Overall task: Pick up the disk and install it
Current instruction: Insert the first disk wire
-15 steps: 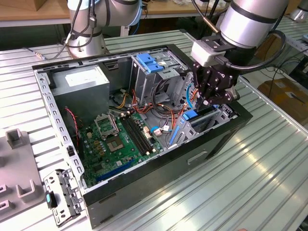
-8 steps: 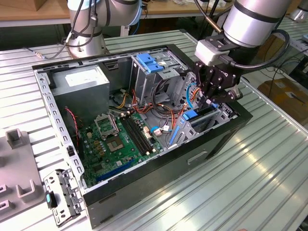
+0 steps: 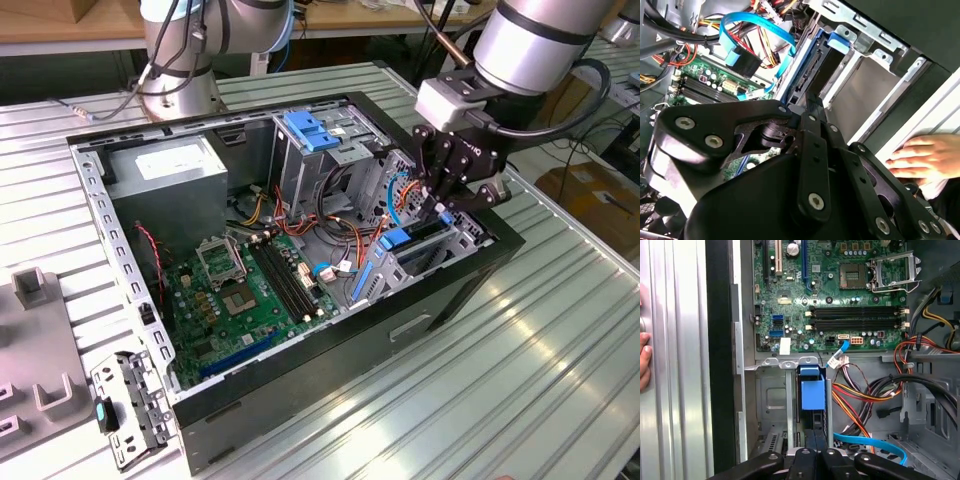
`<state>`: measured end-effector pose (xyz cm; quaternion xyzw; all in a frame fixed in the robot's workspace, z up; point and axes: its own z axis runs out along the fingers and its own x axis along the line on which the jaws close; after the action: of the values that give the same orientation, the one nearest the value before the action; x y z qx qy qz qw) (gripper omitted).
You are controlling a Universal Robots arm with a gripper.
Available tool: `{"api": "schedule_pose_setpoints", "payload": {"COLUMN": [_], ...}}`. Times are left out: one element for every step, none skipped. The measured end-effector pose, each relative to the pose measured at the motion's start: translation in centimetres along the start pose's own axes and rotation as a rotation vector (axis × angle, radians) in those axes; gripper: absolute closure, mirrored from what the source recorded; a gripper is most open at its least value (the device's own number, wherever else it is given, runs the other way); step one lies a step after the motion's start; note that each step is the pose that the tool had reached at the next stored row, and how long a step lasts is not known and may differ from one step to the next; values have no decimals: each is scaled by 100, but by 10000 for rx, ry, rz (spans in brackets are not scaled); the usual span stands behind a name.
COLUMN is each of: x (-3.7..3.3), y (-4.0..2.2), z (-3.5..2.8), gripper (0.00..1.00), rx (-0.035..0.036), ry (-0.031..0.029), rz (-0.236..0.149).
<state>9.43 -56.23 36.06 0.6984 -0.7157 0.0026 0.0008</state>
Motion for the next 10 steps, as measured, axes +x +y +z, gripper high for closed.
{"api": "schedule_pose_setpoints", "payload": {"x": [0,0,0,0,0,0,0,0,-1,-1], "y": [-4,-7,-9,-12,-15,-21,-28,-35,-49,-55], "z": [-2,-3,-4,-6,-8,-14,-22,-30,-47,-54], "gripper": [89,89,89,89,89,89,89,89,89,89], "rx": [-4,-7,-9,-11,-12,-17,-25,-34,-52,-62], "ry": [0,-1,-1,-2,-2,-3,-6,-7,-12,-15], "rz": [-140,-282,-430,-587,-724,-853,-985,-1090,-1301,-1415]}}
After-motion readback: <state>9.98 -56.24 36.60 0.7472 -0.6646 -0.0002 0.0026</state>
